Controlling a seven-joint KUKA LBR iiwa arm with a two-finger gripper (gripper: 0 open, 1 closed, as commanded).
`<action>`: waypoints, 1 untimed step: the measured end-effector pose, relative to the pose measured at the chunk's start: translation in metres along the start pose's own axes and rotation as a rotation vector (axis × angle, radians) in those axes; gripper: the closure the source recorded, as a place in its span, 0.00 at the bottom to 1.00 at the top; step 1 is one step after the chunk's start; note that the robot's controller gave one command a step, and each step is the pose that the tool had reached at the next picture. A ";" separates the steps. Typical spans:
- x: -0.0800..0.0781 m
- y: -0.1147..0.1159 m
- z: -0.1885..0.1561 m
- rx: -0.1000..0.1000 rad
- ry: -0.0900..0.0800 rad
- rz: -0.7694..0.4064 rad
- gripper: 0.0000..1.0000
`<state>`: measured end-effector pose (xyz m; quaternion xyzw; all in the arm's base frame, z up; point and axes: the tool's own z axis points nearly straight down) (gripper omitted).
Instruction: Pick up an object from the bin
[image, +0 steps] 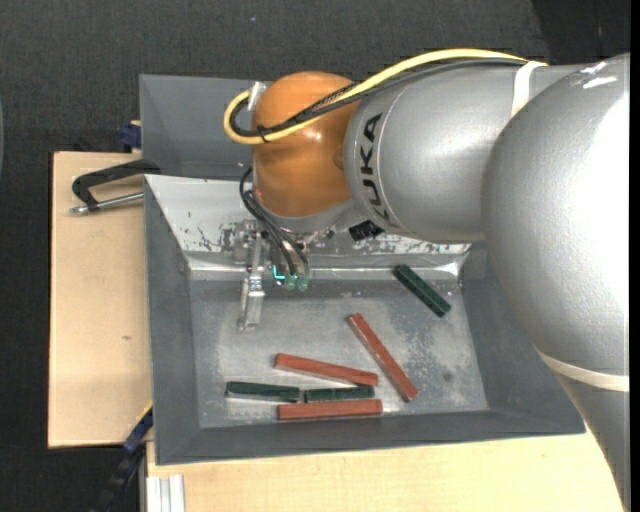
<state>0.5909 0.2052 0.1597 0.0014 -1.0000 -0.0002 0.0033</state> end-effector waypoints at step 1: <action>-0.002 -0.001 -0.005 -0.002 -0.008 0.003 0.00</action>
Offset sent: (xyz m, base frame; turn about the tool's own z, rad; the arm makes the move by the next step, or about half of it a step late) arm 0.0109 -0.0023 0.0003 0.0429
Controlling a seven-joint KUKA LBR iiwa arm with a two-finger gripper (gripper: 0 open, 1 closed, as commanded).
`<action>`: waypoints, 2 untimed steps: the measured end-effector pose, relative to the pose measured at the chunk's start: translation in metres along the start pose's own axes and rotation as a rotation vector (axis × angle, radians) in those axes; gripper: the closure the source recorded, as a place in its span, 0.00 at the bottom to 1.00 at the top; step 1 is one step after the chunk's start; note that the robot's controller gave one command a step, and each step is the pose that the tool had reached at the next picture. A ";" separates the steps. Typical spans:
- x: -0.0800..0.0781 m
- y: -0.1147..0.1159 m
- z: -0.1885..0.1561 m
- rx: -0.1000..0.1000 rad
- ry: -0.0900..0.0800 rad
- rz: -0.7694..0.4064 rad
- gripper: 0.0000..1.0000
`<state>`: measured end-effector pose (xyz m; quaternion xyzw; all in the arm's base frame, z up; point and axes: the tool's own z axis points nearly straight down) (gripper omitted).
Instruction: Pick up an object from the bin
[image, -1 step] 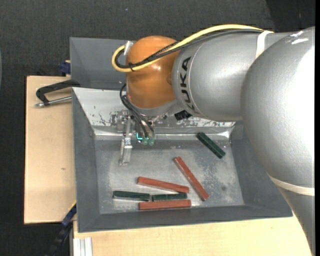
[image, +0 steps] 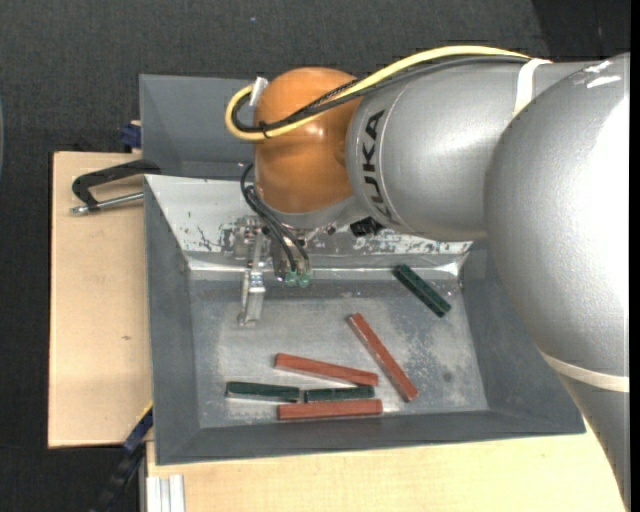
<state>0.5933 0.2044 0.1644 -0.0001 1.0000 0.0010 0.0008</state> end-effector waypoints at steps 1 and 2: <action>-0.007 0.000 0.002 -0.001 -0.004 0.028 0.00; 0.009 -0.085 0.047 0.001 0.000 -0.006 0.00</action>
Offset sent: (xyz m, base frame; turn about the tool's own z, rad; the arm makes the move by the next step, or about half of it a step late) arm -0.0157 -0.1163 -0.0644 -0.0153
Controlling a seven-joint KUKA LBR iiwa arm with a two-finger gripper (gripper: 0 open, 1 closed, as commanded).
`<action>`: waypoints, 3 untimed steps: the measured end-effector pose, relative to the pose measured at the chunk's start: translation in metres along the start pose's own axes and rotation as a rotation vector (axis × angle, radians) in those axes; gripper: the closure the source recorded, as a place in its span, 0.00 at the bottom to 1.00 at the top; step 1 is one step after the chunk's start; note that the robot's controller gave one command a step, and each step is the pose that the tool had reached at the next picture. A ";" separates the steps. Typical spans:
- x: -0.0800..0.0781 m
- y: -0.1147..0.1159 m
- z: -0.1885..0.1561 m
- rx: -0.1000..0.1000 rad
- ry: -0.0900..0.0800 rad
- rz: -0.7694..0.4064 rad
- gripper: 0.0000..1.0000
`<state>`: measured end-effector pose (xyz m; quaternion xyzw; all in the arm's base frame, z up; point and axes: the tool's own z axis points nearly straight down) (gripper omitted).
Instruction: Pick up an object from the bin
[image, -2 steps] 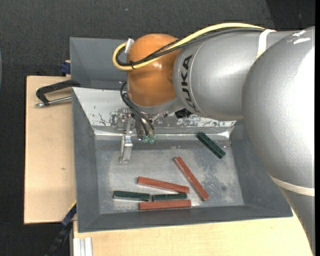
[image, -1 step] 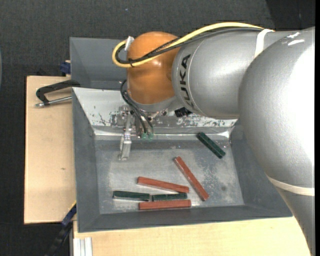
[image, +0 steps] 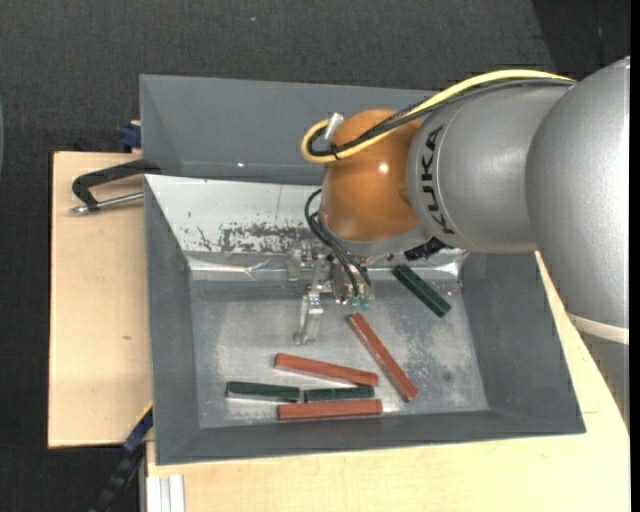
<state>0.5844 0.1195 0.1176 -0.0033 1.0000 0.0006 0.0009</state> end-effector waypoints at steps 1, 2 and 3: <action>0.003 -0.063 0.019 0.002 0.004 -0.005 0.00; 0.058 -0.011 0.041 0.001 0.000 -0.110 0.00; 0.065 -0.012 0.046 -0.002 -0.003 -0.067 1.00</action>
Offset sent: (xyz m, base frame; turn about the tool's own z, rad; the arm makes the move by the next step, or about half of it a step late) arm -0.0679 -0.0003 -0.0476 -0.1233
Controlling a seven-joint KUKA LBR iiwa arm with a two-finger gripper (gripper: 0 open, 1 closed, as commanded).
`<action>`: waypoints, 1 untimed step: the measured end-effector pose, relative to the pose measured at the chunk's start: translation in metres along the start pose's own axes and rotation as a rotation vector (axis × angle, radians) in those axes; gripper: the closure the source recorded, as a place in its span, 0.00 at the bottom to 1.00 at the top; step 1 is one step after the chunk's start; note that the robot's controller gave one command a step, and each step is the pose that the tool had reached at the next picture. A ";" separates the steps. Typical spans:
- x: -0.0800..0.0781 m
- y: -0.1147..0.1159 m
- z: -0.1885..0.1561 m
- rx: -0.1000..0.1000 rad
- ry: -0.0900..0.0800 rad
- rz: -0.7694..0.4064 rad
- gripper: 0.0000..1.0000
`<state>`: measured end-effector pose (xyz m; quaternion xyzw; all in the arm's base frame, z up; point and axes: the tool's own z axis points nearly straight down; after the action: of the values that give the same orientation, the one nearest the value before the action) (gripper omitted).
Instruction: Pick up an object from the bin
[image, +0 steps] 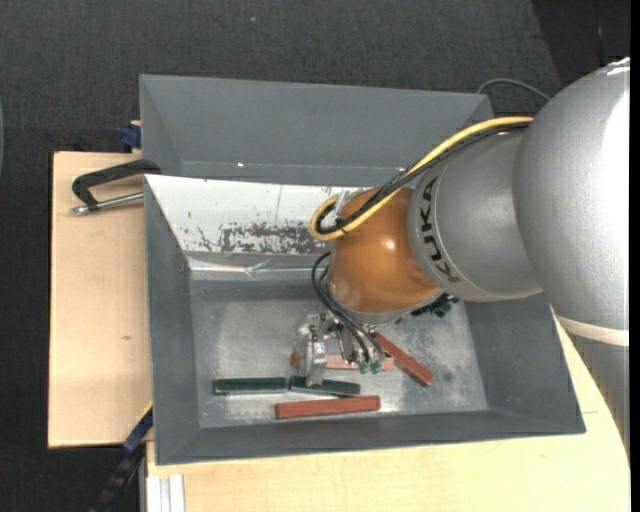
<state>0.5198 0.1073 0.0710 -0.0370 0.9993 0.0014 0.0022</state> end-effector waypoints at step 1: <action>-0.002 -0.005 0.000 0.000 0.000 0.008 1.00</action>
Offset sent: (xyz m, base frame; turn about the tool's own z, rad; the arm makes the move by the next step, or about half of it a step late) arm -0.0001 0.0001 0.0291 0.0000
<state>0.5223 0.1022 0.0710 -0.0332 0.9994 0.0015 0.0022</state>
